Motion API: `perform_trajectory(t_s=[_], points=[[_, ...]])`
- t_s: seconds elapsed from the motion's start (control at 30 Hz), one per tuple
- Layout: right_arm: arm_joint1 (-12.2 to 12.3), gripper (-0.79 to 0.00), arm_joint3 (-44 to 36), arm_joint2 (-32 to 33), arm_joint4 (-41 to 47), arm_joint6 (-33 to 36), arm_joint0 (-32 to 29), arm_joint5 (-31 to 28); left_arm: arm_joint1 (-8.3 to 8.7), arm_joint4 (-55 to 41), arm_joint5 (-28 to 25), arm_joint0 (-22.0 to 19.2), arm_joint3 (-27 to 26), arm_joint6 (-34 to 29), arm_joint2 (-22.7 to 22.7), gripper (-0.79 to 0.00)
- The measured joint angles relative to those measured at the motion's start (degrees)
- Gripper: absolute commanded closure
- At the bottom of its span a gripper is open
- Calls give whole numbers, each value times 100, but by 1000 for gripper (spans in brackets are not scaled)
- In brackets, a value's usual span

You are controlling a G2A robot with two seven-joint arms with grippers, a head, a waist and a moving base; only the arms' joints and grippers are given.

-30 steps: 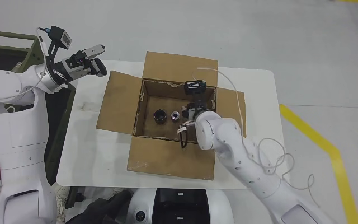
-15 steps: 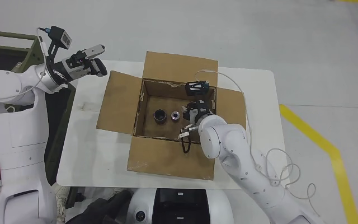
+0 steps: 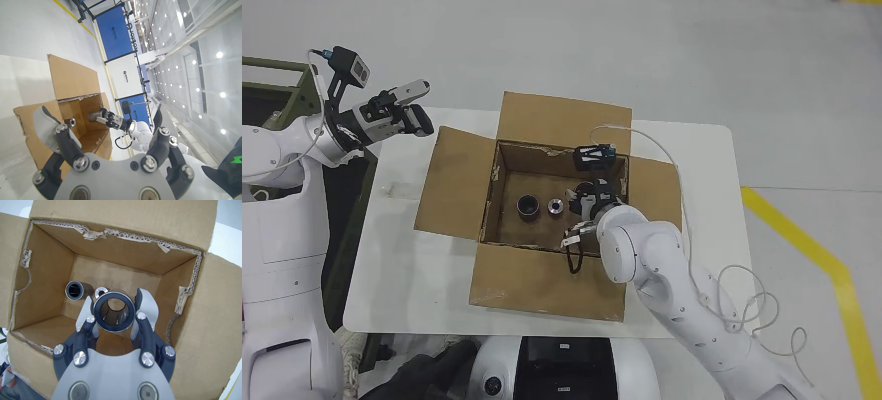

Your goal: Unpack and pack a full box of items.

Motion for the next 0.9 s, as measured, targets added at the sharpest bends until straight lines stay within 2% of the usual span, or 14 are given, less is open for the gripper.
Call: perform_trajectory(t_s=[0.27, 0.53, 0.9], points=[[10, 0, -17, 164, 185, -192, -180, -244, 0, 0, 0, 0, 0, 0, 0, -785], [78, 0, -680, 635, 222, -20, -508, -587, 0, 0, 0, 0, 0, 0, 0, -785], [246, 0, -1783, 1942, 436, -120, -1362, -989, 0, 0, 0, 0, 0, 0, 0, -785]])
